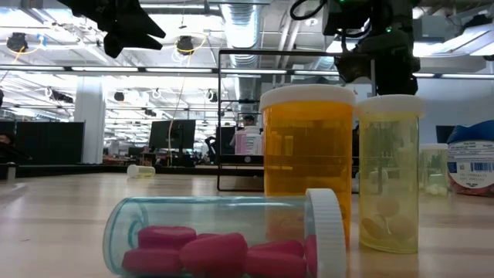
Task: Pick and place medicine bottles onto shelf by color
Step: Put the yellow pill bottle on the shelf
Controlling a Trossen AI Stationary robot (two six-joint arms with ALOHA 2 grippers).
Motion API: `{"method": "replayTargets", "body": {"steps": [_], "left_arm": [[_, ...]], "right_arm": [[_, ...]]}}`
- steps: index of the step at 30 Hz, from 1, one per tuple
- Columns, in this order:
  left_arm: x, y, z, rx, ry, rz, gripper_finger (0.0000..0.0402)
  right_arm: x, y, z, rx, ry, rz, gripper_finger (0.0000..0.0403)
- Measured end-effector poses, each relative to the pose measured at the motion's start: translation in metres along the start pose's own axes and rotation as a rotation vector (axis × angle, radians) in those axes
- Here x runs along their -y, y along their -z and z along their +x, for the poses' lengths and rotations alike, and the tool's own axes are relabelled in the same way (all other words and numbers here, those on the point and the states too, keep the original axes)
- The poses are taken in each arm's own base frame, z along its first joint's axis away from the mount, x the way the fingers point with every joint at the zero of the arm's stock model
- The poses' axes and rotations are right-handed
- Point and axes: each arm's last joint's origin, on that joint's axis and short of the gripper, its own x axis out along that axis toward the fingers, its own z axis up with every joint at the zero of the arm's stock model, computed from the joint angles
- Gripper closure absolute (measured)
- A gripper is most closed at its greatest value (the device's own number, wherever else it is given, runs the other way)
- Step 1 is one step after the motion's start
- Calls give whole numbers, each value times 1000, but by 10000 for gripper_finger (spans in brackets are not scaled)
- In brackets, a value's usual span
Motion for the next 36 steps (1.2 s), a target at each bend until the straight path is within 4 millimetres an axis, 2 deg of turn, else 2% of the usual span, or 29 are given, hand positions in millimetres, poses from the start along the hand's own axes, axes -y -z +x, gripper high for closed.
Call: {"method": "replayTargets", "body": {"steps": [12,19,22,25,29,33,36], "left_arm": [[0,0,0,-1,0,4,252],[0,0,0,-1,0,3,252],[0,0,0,0,0,2,252],[0,0,0,3,1,0,252],[0,0,0,3,1,-10,252],[0,-1,0,10,4,-12,252],[1,-3,0,27,9,-15,252]], "right_arm": [[4,5,4,16,11,-13,155],[11,14,-19,170,-27,-62,155],[15,22,-24,182,-8,-174,155],[12,29,-17,192,-16,-291,155],[7,38,2,175,-8,-432,155],[5,45,19,168,-11,-474,155],[4,48,24,174,-10,-480,155]]}}
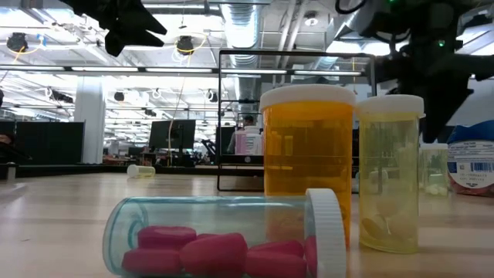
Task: Pick and place medicine bottles onto shelf by color
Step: Put the yellow pill bottle on the shelf
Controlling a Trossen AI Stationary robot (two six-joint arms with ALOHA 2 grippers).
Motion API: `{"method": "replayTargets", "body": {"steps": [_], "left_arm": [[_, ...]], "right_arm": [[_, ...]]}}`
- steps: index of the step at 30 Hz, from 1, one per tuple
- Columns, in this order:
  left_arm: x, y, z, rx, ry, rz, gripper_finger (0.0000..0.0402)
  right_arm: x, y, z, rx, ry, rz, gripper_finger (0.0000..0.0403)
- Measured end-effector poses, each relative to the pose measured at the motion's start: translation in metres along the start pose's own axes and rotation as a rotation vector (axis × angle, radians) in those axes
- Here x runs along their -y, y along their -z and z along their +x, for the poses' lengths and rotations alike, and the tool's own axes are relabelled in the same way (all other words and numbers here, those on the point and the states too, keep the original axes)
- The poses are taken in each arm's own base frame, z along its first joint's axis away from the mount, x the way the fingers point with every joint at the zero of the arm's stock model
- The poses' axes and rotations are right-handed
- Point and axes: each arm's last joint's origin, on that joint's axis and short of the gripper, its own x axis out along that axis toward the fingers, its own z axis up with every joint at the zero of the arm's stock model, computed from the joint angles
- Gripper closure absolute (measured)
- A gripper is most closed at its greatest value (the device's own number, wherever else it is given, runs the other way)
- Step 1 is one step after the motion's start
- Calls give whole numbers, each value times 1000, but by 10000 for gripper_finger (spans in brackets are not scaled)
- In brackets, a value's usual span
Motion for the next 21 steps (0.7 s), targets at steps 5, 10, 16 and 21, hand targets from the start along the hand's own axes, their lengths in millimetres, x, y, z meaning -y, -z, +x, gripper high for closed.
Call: {"method": "replayTargets", "body": {"steps": [5,10,16,21], "left_arm": [[0,0,0,-1,0,0,252],[0,0,0,-1,0,0,252],[0,0,0,-2,0,0,252],[0,0,0,-2,-1,0,252]], "right_arm": [[1,4,8,5,18,2,155],[1,3,13,33,21,6,155],[2,9,24,40,18,48,155],[3,9,25,42,19,83,155]]}}
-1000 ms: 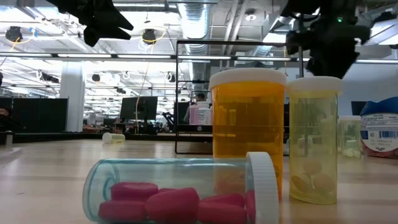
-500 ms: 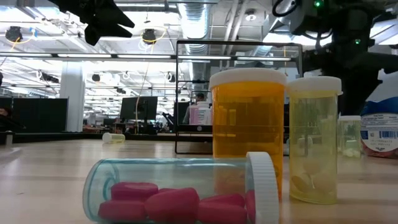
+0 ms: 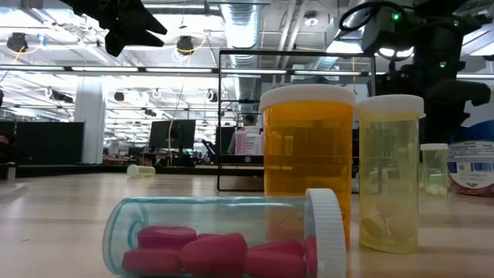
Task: Pick and place medicine bottles onto shelf by color
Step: Put the yellow pill bottle on the shelf
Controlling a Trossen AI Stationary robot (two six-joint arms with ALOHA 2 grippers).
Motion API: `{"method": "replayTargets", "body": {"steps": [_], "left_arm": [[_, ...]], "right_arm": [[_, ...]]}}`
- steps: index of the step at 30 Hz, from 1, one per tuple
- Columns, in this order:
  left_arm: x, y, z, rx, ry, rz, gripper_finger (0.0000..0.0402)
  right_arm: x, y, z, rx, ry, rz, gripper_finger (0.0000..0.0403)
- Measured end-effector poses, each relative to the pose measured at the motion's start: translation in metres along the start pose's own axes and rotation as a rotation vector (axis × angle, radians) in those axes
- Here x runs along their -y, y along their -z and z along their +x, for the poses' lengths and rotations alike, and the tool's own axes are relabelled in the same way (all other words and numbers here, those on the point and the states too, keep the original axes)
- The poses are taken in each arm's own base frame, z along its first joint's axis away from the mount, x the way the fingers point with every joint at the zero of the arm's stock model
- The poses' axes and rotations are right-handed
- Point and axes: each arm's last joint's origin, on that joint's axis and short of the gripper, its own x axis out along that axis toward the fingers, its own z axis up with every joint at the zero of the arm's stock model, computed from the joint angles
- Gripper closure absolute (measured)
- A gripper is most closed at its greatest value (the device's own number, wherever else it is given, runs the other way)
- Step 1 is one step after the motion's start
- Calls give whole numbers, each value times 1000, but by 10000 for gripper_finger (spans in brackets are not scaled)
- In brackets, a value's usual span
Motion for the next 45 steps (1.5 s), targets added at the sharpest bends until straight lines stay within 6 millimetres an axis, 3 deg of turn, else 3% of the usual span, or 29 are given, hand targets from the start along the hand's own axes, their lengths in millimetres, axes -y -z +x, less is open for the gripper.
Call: {"method": "replayTargets", "body": {"steps": [6,17,23,30,36,39,45], "left_arm": [[0,0,0,0,0,0,252],[0,0,0,3,-11,0,252],[0,0,0,3,-11,1,252],[0,0,0,2,-11,1,252],[0,0,0,2,-11,2,252],[-1,1,0,-3,-12,3,252],[-1,1,0,-9,-14,4,252]], "right_arm": [[0,0,0,0,0,-8,165],[8,-2,0,-2,-1,34,267],[14,-7,-7,-20,-2,62,278],[28,-34,-43,50,8,120,271],[60,-59,-68,181,61,257,269],[77,-72,-68,198,84,325,269],[105,-105,-45,87,117,404,269]]}}
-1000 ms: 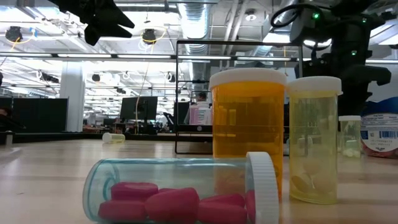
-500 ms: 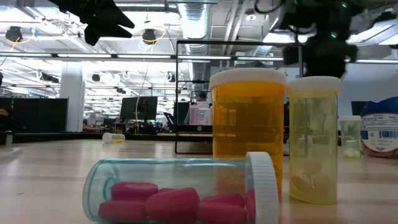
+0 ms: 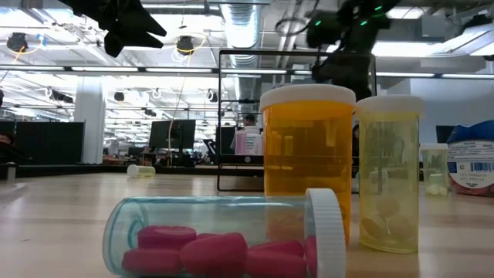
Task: Pick and place medicine bottles onto shelf by color
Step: Put the yellow pill bottle on the shelf
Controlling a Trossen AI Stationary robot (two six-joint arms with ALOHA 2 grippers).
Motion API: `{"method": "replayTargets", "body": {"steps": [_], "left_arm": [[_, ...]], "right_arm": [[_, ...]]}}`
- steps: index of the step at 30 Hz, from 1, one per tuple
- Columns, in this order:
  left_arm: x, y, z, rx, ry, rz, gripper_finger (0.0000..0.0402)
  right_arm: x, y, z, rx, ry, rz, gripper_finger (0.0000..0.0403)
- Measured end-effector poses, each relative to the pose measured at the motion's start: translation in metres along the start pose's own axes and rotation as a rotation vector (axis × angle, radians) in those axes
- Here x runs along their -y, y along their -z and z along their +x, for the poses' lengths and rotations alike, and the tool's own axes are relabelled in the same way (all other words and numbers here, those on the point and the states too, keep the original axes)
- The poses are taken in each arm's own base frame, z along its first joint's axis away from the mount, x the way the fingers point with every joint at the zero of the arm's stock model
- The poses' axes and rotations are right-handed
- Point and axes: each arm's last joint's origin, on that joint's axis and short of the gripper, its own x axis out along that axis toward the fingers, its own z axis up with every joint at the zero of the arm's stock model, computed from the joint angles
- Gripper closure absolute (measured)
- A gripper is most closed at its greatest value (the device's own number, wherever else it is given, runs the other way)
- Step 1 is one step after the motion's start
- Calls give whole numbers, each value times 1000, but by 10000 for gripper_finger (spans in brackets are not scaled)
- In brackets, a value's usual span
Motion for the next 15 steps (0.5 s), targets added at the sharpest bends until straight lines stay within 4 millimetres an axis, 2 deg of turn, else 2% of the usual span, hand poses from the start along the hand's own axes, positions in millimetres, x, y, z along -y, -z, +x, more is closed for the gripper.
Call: {"method": "replayTargets", "body": {"steps": [6,11,15], "left_arm": [[0,1,0,-12,-4,3,252],[-1,2,0,-23,-7,10,252],[-1,2,0,-22,-7,26,252]], "right_arm": [[4,-34,10,-9,14,6,269],[8,-54,20,-11,23,26,269],[12,-66,35,-37,34,37,269]]}}
